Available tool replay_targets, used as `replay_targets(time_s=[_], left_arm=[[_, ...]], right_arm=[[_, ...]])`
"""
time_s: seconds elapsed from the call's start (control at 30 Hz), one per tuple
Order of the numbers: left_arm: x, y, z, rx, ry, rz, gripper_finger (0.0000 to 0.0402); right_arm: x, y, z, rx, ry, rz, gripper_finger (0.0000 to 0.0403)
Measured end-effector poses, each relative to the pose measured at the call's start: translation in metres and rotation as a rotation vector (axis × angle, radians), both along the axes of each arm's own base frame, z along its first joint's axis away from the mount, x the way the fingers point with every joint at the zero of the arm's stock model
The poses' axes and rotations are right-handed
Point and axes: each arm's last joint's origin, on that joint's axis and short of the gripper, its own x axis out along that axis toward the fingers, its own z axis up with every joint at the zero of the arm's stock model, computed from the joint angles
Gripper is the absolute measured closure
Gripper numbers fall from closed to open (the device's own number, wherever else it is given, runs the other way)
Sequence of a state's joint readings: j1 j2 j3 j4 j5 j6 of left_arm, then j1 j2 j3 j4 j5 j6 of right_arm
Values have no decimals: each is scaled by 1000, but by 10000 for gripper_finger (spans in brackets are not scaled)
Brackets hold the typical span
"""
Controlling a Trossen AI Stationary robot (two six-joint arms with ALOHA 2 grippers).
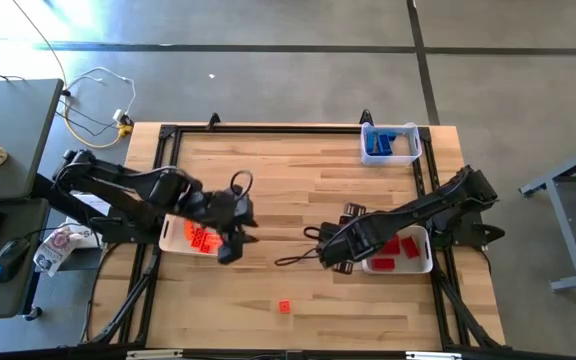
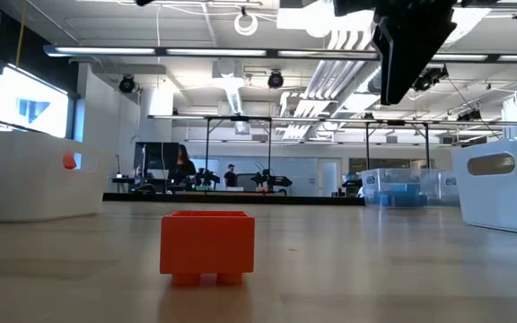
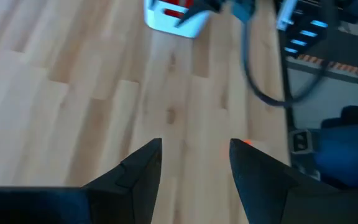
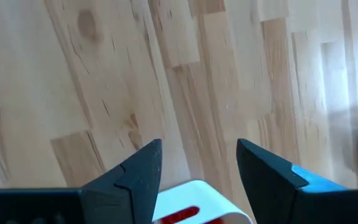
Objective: Sort & place blocks by color
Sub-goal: Put the orange game piece into the white bin
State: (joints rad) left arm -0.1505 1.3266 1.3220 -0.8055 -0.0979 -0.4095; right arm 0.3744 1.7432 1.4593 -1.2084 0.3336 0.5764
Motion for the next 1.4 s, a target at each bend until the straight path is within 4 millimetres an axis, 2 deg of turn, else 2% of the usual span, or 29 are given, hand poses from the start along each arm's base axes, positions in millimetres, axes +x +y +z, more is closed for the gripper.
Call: replay_targets(time_s=[0.47, 0.67, 1.07, 1.4], left_arm=[[-15, -67, -2, 20, -37, -6, 229], [-10, -95, -11, 39, -67, -27, 229], [13, -147, -55, 98, -46, -78, 229], [32, -170, -99, 220, -32, -20, 229]], right_arm=[[1, 1, 2, 37, -53, -136, 208], [4, 2, 2, 60, -92, -175, 208], [17, 8, 5, 162, -215, -172, 208], [16, 16, 5, 178, -232, -167, 208]])
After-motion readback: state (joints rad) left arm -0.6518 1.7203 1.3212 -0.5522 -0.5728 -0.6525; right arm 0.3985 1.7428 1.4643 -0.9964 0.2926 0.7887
